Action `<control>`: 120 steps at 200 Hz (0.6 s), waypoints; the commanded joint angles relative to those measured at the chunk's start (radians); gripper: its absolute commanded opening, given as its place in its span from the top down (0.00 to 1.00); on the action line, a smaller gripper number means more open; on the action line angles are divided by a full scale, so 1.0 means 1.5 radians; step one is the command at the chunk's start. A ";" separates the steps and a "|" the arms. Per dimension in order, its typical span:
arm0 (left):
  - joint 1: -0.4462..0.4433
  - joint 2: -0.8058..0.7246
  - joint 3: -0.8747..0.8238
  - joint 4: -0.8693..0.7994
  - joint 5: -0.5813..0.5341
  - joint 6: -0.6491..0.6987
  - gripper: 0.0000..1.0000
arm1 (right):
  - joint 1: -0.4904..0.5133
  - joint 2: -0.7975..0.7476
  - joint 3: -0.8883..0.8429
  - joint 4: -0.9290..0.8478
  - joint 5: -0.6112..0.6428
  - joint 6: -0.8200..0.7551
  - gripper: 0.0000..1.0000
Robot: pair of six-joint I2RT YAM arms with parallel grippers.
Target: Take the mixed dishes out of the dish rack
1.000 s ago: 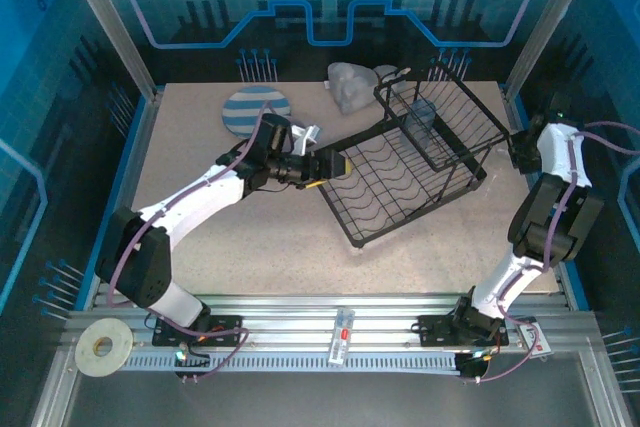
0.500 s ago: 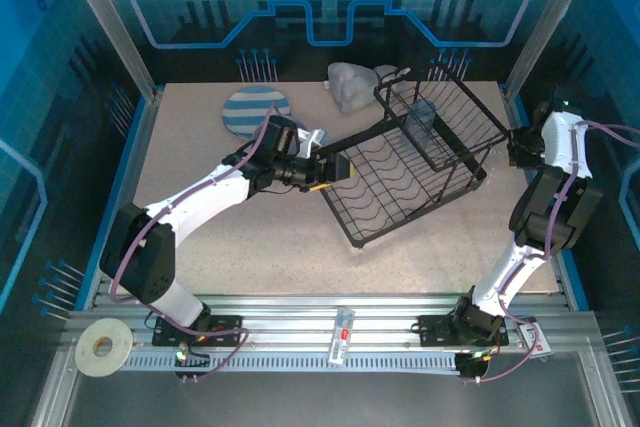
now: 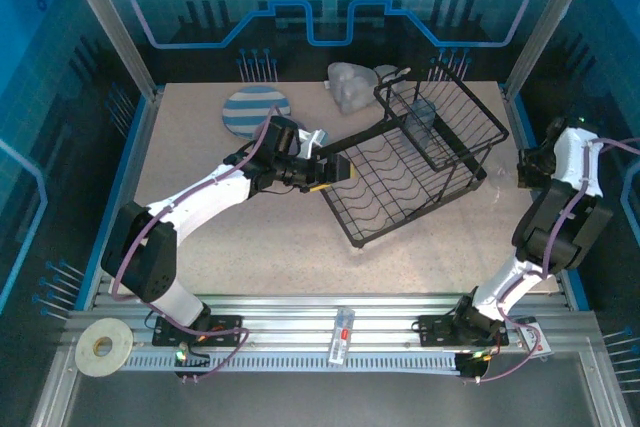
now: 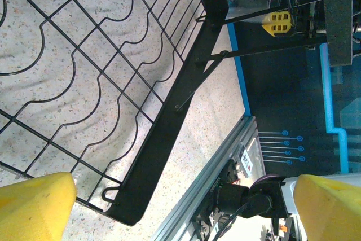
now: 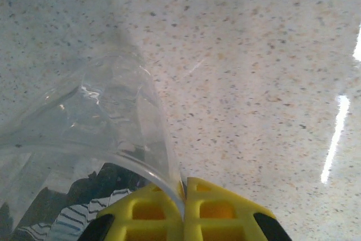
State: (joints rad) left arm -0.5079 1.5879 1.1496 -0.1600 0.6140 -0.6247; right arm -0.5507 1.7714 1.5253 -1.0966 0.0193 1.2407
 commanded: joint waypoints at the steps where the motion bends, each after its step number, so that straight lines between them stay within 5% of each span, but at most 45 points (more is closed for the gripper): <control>1: -0.005 0.006 0.004 -0.006 0.013 0.025 0.01 | -0.036 -0.039 -0.041 -0.071 0.053 0.010 1.00; 120: -0.004 -0.003 -0.014 -0.050 0.024 0.075 0.01 | -0.093 -0.237 -0.179 -0.115 0.108 -0.066 1.00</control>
State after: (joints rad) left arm -0.5079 1.5906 1.1492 -0.2100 0.6247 -0.5491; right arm -0.6701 1.4456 1.2625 -1.2015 0.1318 1.1763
